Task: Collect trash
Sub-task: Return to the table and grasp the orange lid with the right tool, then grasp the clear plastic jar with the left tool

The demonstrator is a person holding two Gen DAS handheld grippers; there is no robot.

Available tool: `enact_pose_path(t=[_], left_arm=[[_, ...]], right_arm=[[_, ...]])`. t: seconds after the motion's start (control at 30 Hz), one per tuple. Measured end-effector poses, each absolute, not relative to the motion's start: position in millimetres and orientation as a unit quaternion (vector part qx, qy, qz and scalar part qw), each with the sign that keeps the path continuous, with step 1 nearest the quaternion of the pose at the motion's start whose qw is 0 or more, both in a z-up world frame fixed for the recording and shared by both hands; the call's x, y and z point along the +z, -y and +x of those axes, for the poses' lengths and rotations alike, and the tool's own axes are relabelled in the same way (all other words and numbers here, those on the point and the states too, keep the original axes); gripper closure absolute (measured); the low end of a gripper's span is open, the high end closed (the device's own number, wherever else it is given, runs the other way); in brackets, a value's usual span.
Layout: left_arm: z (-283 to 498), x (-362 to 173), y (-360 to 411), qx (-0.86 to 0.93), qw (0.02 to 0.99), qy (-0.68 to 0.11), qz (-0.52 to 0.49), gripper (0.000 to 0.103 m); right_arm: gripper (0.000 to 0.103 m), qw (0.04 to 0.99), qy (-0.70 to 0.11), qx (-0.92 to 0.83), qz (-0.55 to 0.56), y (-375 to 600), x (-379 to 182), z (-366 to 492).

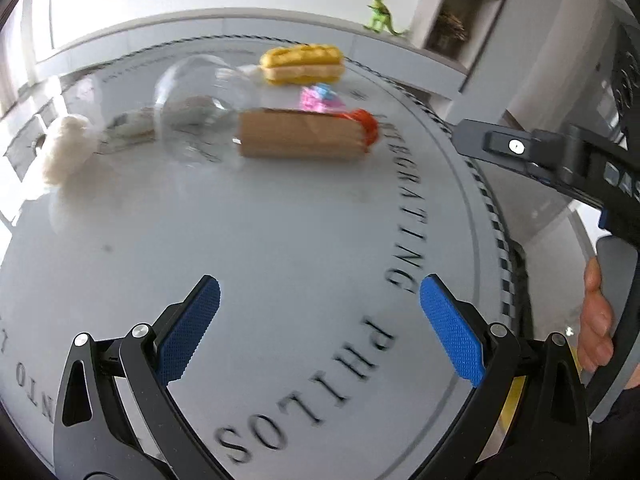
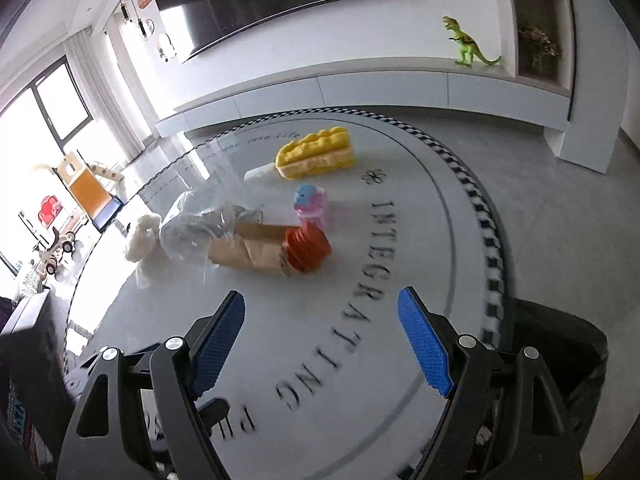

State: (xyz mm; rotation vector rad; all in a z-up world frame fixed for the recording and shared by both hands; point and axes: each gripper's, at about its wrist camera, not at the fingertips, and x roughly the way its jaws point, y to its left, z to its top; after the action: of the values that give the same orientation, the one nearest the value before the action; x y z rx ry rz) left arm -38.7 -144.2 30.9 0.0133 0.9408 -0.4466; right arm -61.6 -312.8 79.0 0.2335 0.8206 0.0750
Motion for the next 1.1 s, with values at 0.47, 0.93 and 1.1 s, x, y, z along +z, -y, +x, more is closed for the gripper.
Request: enact_pose_path(t=[0.47,0.93,1.1], left_arm=[[-11.0,28.1,115.0,-0.19,0.88,-0.436,-0.004,0.006],[0.6,24.6,126.1,-0.186,0.877,-0.443,0.0,0.006],[-0.9,26.9,144.7,-0.201,0.873,-0.445,0.016,0.006]], right_arm=[[0.037,0.889,-0.434,0.014,0.147,300.9,29.4,27.4],[0.058,0.883,-0.439,0.045,0.161,314.9,24.2,-1.8],[0.058,0.886,-0.429,0.043,0.171,337.1,32.8,-19.7]])
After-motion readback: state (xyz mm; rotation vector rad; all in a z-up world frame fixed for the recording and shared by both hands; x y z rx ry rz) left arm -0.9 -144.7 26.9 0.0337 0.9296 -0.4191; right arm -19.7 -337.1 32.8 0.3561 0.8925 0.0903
